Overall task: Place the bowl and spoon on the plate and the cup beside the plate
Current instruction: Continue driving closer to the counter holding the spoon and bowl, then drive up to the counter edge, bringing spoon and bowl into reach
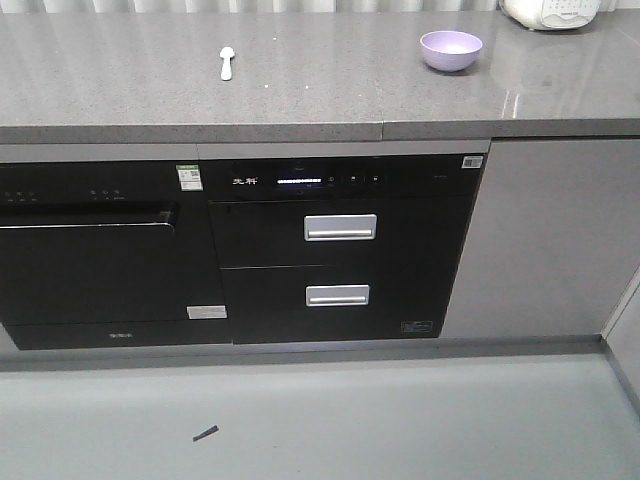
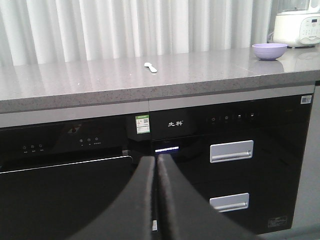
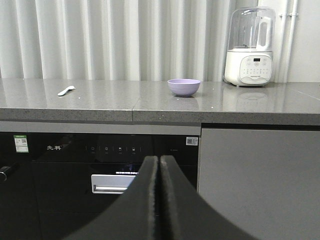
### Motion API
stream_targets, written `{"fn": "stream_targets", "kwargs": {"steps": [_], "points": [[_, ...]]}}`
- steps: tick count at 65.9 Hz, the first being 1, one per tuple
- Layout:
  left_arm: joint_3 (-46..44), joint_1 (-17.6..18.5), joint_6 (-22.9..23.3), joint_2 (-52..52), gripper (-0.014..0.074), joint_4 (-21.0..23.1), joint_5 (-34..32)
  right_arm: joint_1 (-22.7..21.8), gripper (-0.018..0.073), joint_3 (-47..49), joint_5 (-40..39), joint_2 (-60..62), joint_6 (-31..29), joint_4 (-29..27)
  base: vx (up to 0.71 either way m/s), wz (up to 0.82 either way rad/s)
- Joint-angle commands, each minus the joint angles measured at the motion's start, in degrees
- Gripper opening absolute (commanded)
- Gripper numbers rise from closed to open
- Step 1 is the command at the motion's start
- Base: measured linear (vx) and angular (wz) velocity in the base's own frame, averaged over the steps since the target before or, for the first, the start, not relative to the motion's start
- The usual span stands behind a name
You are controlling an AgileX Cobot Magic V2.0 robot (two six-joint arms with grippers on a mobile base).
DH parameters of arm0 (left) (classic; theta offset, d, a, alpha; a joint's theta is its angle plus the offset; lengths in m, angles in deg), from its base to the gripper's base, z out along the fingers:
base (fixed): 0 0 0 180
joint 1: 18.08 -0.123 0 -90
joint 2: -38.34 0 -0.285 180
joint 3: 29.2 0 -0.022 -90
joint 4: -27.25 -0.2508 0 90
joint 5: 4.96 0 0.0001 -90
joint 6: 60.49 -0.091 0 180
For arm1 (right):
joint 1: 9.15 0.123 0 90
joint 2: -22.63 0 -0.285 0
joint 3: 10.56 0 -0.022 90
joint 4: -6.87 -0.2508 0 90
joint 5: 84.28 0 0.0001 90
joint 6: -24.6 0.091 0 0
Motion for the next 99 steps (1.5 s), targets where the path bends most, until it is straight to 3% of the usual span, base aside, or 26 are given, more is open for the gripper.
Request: {"fn": "stream_targets", "kwargs": {"steps": [1, 99], "points": [[1.7, 0.0, 0.5, 0.9, -0.0006, 0.1, -4.4, -0.2, -0.0002, 0.0, -4.4, 0.3, -0.6, 0.2, 0.07, -0.01], [1.7, 0.0, 0.5, 0.9, -0.0006, 0.1, -4.4, -0.2, -0.0002, 0.0, -4.4, 0.3, -0.6, 0.2, 0.05, 0.00]]}}
